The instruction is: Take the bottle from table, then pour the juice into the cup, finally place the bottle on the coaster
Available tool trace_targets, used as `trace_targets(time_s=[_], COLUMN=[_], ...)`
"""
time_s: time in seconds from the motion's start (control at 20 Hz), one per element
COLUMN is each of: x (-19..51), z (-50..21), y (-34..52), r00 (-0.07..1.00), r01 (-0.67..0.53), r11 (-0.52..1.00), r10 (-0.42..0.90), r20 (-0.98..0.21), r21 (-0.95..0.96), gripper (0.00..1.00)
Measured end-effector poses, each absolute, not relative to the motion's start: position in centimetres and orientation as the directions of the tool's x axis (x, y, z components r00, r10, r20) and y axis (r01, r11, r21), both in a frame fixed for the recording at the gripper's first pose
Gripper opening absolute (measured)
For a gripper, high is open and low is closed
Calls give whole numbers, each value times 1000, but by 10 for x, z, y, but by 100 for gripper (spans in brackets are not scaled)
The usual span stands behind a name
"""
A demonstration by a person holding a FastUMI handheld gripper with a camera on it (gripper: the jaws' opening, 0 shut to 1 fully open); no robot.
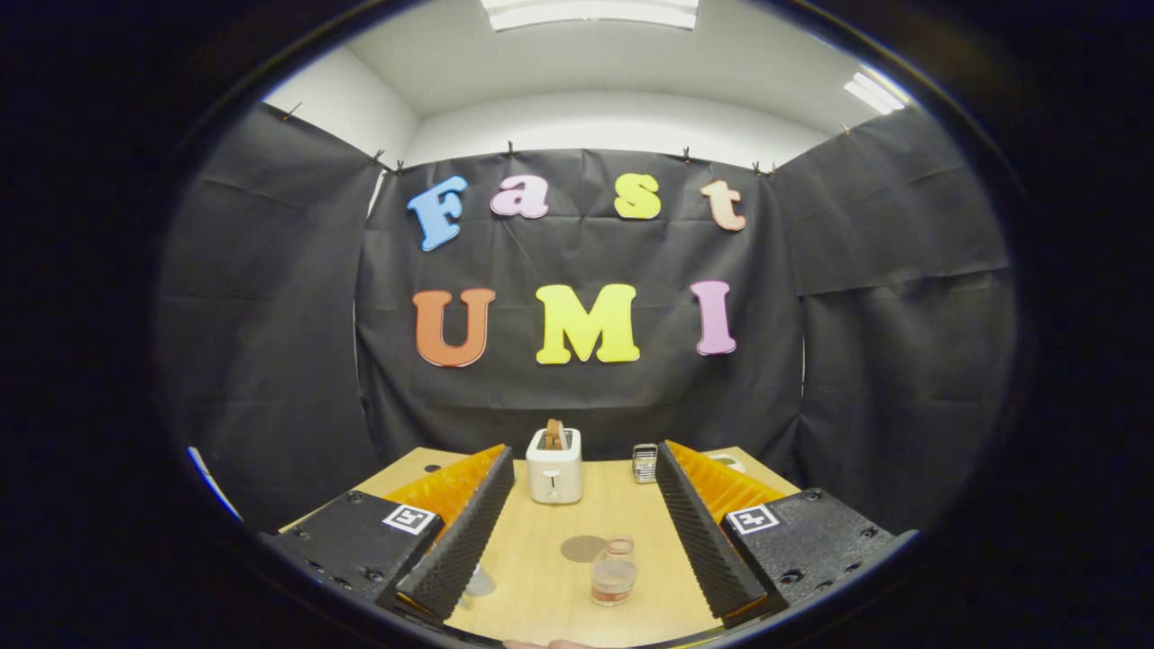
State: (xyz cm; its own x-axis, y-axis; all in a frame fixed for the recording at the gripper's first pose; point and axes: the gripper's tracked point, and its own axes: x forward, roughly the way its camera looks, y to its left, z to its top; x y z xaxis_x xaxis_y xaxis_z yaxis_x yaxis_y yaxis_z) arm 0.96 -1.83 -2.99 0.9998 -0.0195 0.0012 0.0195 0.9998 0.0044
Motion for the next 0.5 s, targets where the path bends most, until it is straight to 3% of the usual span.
trace_targets(time_s=[0.5], x=[22], z=[-76], y=[-30], r00=[999], r01=[48], r11=[999], r10=[-48], r20=[-3], r21=[-9], gripper=[100])
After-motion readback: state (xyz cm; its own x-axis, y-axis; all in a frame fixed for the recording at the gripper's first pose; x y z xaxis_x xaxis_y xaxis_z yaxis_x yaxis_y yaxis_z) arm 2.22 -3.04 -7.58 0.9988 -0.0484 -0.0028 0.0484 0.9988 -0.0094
